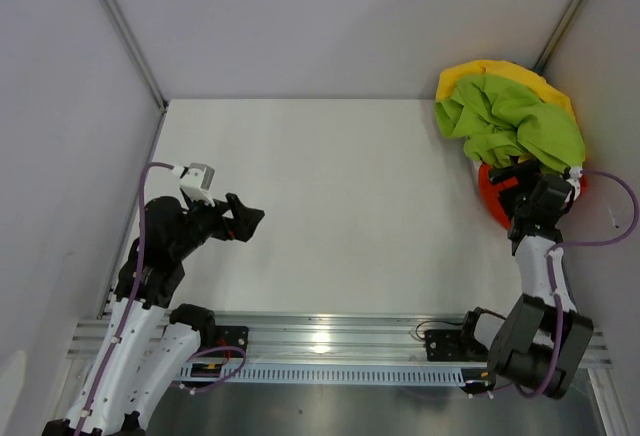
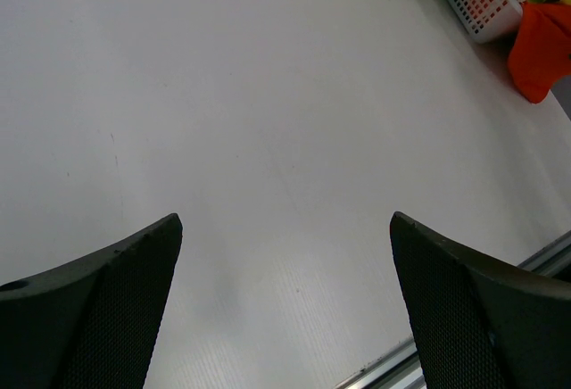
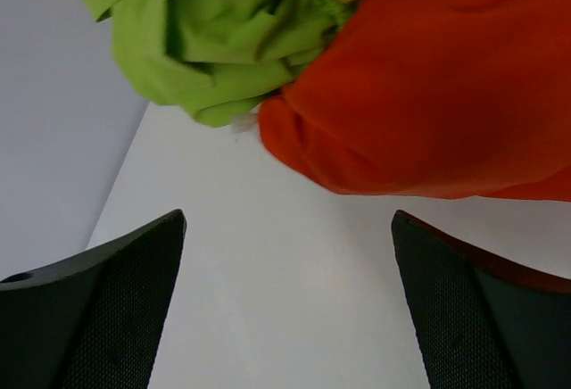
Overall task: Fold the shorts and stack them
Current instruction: Grab the shorts from the pile
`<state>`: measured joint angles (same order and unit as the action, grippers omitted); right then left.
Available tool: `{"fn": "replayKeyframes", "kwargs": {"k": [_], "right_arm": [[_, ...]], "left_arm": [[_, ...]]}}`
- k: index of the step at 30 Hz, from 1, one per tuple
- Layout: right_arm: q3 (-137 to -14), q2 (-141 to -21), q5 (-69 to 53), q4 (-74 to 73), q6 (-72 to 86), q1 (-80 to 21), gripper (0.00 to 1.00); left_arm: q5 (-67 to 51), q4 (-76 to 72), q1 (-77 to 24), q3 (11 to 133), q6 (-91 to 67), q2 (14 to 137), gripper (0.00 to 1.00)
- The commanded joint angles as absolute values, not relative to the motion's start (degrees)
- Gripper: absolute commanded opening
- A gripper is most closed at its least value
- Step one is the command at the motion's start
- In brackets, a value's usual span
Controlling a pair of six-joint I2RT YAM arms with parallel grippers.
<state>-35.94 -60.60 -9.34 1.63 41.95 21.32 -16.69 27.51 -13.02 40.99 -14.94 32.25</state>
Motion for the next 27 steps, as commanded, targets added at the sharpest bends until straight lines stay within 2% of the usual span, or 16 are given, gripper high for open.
{"fn": "replayKeyframes", "kwargs": {"k": [1,5,13,20,27], "right_arm": [[-40.2,-67.0,-16.4,4.4,46.9,24.5,1.0],[-41.1,-71.3,-19.3,10.5,50.4,27.2,0.99],[-47.1,-74.6,-14.8,9.2,50.0,27.7,0.99],[-46.0,-77.9,-10.9,17.3,56.5,27.7,1.0],[-51.5,-84.5,-8.6,18.9,57.9,25.3,1.0]], "left_arm": [[-17.3,26.3,-13.3,41.6,-14.2,32.7,0.99],[-17.8,26.3,-13.3,41.1,-14.2,32.6,0.99],[-17.5,26.2,-13.3,41.2,-14.2,31.6,0.99],[-17.5,26.2,-13.3,41.2,-14.2,31.6,0.99],[-17.7,26.2,-13.3,41.2,-14.2,31.6,0.99]]}}
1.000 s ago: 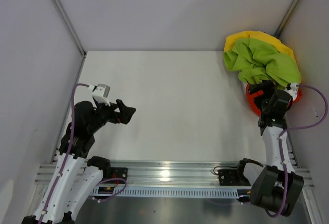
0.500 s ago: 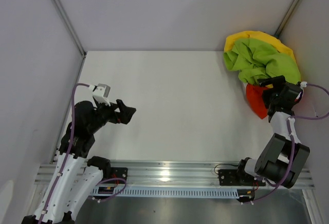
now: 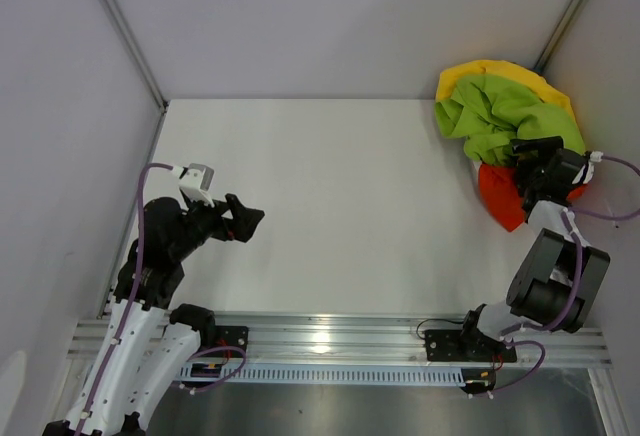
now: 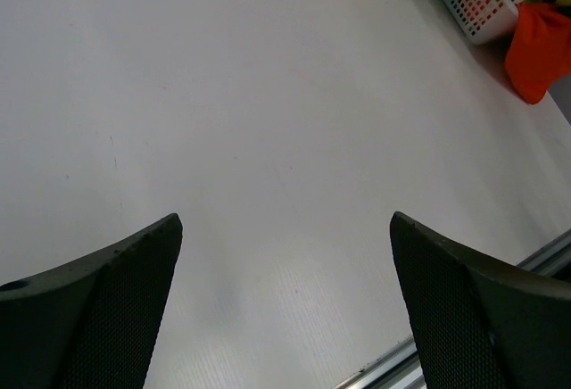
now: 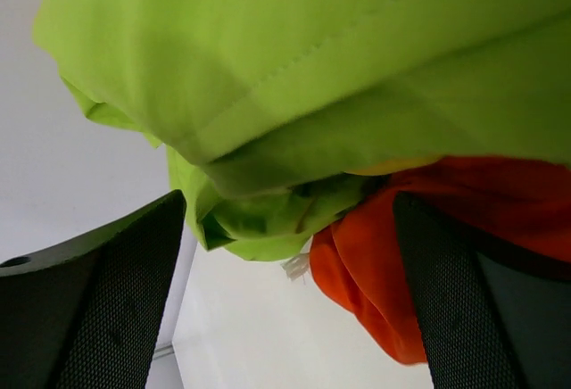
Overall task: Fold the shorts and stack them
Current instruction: Grab the shorts from the pile
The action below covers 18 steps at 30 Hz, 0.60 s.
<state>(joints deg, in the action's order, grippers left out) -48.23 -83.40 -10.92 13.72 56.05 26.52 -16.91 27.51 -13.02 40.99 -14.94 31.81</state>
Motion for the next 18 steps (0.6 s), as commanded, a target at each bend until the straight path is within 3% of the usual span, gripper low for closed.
{"fn": "replayKeyframes", "kwargs": {"k": [1,8,11,14,15,16,17,18], "right_arm": [[-53.0,-85.9,-8.4,19.5,58.0,24.5,1.0],[-61.0,-91.5,-3.4,15.6,56.9,20.4,0.98],[-63.5,-93.1,0.0,13.6,56.0,18.4,0.84],[-67.5,-95.4,1.5,11.4,55.1,17.1,0.48],[-68.7,-95.6,1.2,11.3,55.0,16.9,0.24],[-69.2,-95.9,0.7,11.4,55.3,16.8,0.1],[-69.7,-96.0,-0.3,11.5,55.4,16.6,0.01],[-70.4,-95.5,-1.7,11.9,55.2,16.4,0.0]], "left_arm": [[-17.7,26.2,-13.3,41.1,-14.2,31.6,0.99],[-18.2,26.2,-13.4,41.3,-14.2,31.9,0.99],[-18.4,26.2,-13.4,41.1,-14.2,31.6,0.99],[-18.2,26.3,-13.4,41.2,-14.2,31.4,0.99],[-18.1,26.3,-13.4,41.2,-14.2,31.2,0.99],[-18.1,26.2,-13.4,41.2,-14.2,31.3,0.99],[-18.2,26.2,-13.4,41.2,-14.2,31.4,0.99],[-18.2,26.2,-13.4,41.3,-14.2,31.4,0.99]]}}
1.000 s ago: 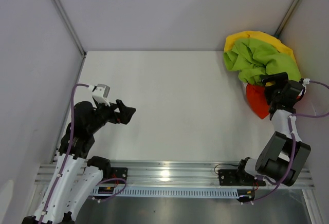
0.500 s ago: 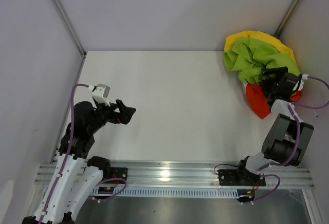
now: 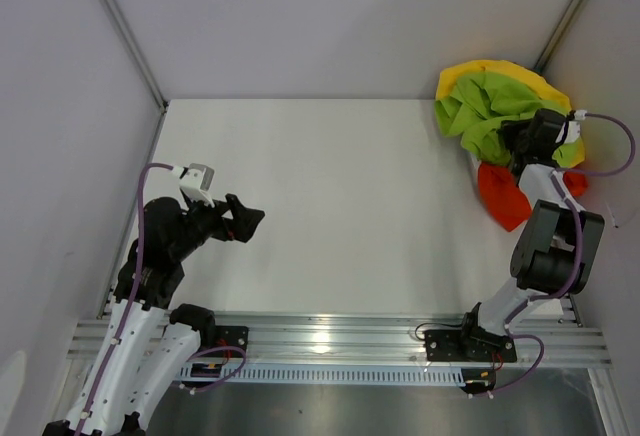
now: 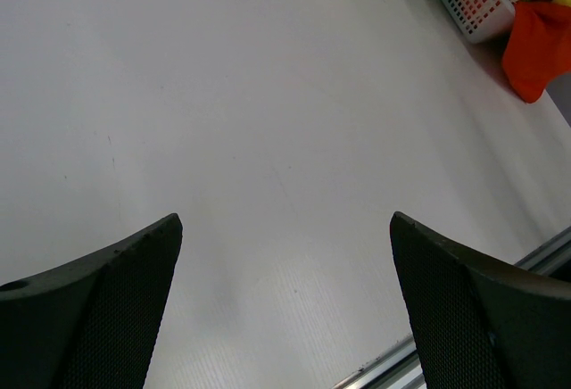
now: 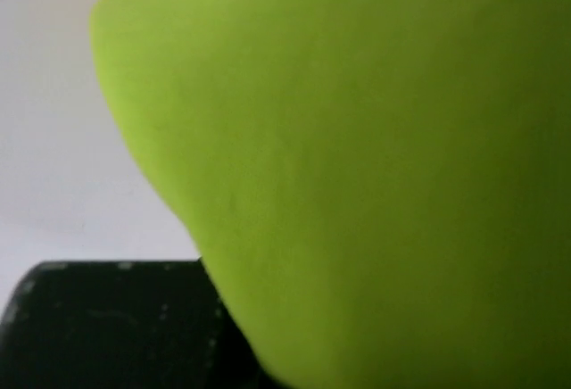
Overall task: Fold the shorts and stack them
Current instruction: Grab the shorts from the pile, then move the shorts to the center of the board
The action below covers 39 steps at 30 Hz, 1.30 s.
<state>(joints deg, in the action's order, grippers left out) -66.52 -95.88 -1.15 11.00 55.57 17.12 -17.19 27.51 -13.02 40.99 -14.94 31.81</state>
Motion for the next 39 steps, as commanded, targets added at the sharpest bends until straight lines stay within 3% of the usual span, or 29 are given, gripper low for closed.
{"fn": "replayKeyframes", "kwargs": {"k": [1,8,13,17,22,29,33,39], "right_arm": [[-70.7,-95.1,-3.8,13.3,54.1,16.3,0.0],[-82.4,-89.9,-12.1,7.7,50.3,12.5,0.0],[-92.0,-82.4,-8.0,0.4,40.8,3.5,0.0],[-95.2,-78.6,-11.6,-2.6,42.4,0.2,0.0],[-93.6,-70.9,-2.5,-5.5,37.8,-12.5,0.0],[-89.6,-65.5,-3.3,-7.9,43.1,-27.2,0.0],[-88.3,-68.3,0.3,-11.3,43.0,-38.8,0.0],[-87.3,-74.0,10.2,-11.2,42.0,-47.2,0.0]], "left_arm": [[-18.3,26.2,-13.4,41.3,-14.2,31.4,0.99],[-18.1,26.1,-13.4,41.0,-14.2,31.4,0.99],[-18.1,26.1,-13.4,41.2,-14.2,31.3,0.99],[-18.2,26.2,-13.4,41.1,-14.2,31.4,0.99],[-17.9,26.3,-13.4,41.2,-14.2,31.5,0.99],[-16.0,26.9,-13.4,41.6,-14.3,30.6,0.99],[-11.5,28.1,-13.4,42.5,-14.6,29.1,0.99],[-4.3,29.0,-13.4,43.0,-15.3,22.6,0.99]]}}
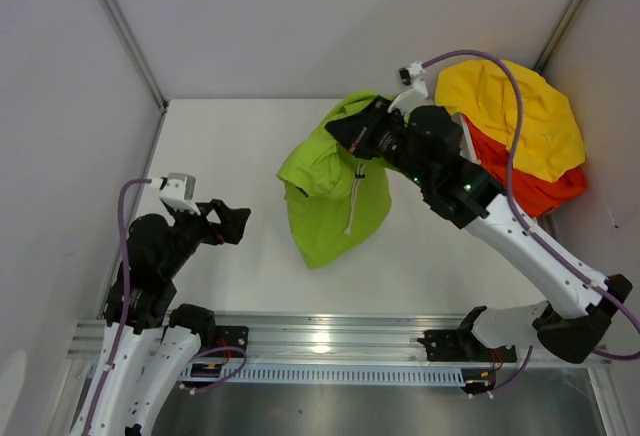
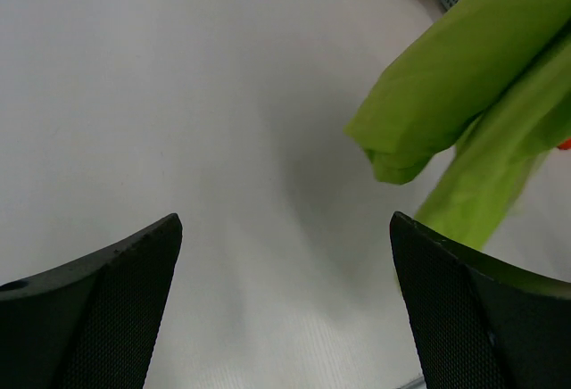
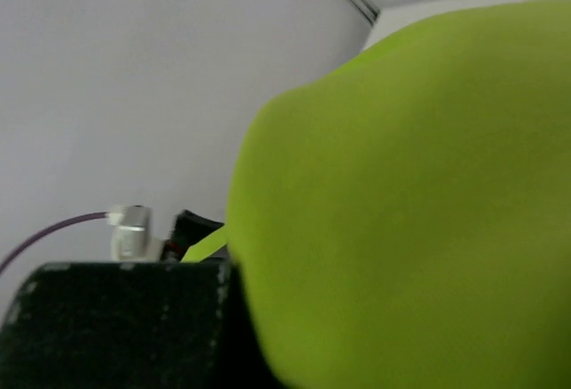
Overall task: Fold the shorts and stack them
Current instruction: Move the shorts to the center of the board
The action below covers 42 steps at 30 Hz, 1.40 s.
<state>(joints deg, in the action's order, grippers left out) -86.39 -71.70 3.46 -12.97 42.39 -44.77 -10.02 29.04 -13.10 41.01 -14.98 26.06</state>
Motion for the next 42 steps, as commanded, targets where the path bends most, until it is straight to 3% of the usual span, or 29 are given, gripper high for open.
{"fn": "replayKeyframes", "kwargs": {"k": [1,6,14,18,22,26,33,37,40,41,42], "right_arm": [[-87.5,-75.0,10.3,-11.4,42.5,-47.5,0.0],[-89.7,-79.2,5.2,-12.2,44.6,-48.1,0.0],[-86.4,-80.8,1.3,-26.1,47.0,-38.7,0.0],[-89.8,-83.1,6.8,-37.0,43.5,-41.2,0.0],[-83.9,-78.9,12.6,-36.3,44.6,-46.0,0.0],[-81.5,-77.3,15.4,-37.5,46.1,-47.1,0.14],[-91.2,-91.3,14.0,-40.6,39.8,-42.7,0.18],[-103.6,-107.7,6.0,-46.6,32.2,-40.9,0.16],[-117.0,-118.3,4.7,-56.7,25.6,-41.8,0.45],[-119.1,-119.4,6.7,-58.2,24.5,-42.6,0.77],[-119.0,-119.5,13.2,-58.4,23.7,-43.6,0.91]], "left_arm": [[-3.0,29.4,-13.4,43.0,-15.4,21.8,0.99],[4.1,30.5,-13.4,43.7,-16.2,16.3,0.99],[-1.3,28.8,-13.4,42.8,-15.4,17.8,0.99],[-3.3,28.7,-13.4,42.7,-15.0,19.2,0.99],[-3.5,28.4,-13.4,42.5,-15.0,18.9,0.99],[-3.8,28.2,-13.4,42.4,-15.0,19.1,0.99],[-5.0,28.0,-13.4,42.4,-14.9,20.0,0.99],[-5.3,28.0,-13.4,42.3,-14.9,20.3,0.99],[-5.5,28.0,-13.4,42.3,-14.9,20.6,0.99],[-5.5,28.0,-13.4,42.2,-14.9,20.6,0.99],[-5.6,28.0,-13.4,42.1,-14.9,20.7,0.99]]}}
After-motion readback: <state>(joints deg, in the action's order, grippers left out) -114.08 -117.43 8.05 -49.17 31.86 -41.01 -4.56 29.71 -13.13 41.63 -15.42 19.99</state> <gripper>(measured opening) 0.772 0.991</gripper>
